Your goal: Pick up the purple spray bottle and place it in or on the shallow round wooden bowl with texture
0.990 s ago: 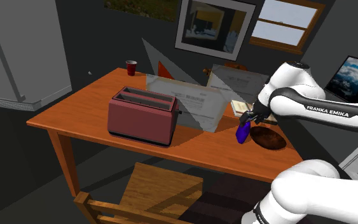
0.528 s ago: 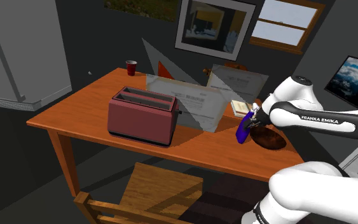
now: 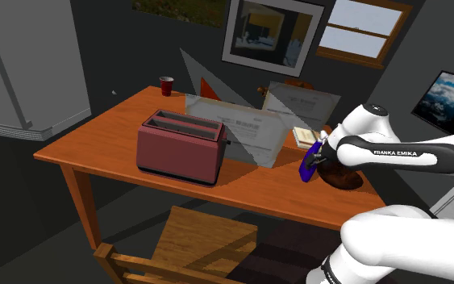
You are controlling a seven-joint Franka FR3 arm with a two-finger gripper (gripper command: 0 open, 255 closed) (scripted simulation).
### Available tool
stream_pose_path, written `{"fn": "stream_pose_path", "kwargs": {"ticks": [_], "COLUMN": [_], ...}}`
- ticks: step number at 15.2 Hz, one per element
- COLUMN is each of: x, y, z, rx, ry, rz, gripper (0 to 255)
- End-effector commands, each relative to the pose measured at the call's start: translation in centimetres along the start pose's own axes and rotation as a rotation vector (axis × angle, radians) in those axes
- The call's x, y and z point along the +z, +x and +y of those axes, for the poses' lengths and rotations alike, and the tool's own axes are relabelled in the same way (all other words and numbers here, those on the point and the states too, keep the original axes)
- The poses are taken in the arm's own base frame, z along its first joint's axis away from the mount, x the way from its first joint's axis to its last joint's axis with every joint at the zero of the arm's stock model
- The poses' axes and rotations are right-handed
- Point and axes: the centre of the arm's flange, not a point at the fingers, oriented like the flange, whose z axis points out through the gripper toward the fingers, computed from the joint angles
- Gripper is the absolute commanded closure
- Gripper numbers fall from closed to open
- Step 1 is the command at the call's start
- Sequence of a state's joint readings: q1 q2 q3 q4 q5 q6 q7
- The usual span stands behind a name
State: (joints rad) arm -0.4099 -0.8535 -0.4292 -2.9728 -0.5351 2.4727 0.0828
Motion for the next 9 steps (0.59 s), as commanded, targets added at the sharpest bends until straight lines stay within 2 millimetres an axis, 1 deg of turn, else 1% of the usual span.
{"fn": "stream_pose_path", "kwargs": {"ticks": [1,4,5,9], "x": [0.03,0.02,0.02,0.02], "y": [0.00,0.00,0.00,0.00], "z": [0.01,0.00,0.00,0.00], "rx": [0.000,0.000,0.000,0.000], "ry": [0.000,0.000,0.000,0.000], "rz": [0.000,0.000,0.000,0.000], "gripper": [0,0,255,255]}}
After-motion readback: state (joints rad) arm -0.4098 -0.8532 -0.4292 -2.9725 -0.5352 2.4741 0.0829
